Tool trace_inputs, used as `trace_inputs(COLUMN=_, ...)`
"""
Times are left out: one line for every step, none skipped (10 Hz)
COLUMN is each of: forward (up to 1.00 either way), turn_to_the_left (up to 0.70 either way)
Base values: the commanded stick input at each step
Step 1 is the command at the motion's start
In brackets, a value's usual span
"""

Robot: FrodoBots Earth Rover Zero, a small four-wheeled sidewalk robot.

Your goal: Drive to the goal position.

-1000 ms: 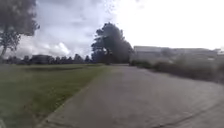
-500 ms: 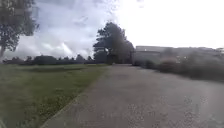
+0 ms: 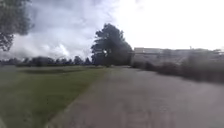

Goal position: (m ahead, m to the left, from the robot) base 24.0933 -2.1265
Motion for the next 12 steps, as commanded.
trace_inputs(forward=0.70, turn_to_the_left=0.00)
trace_inputs(forward=0.70, turn_to_the_left=-0.03)
trace_inputs(forward=0.70, turn_to_the_left=-0.09)
trace_inputs(forward=0.70, turn_to_the_left=-0.21)
trace_inputs(forward=0.70, turn_to_the_left=-0.21)
trace_inputs(forward=0.70, turn_to_the_left=-0.21)
trace_inputs(forward=0.70, turn_to_the_left=-0.20)
trace_inputs(forward=0.70, turn_to_the_left=-0.20)
trace_inputs(forward=0.70, turn_to_the_left=0.00)
trace_inputs(forward=0.70, turn_to_the_left=0.00)
trace_inputs(forward=0.70, turn_to_the_left=0.00)
trace_inputs(forward=0.70, turn_to_the_left=0.00)
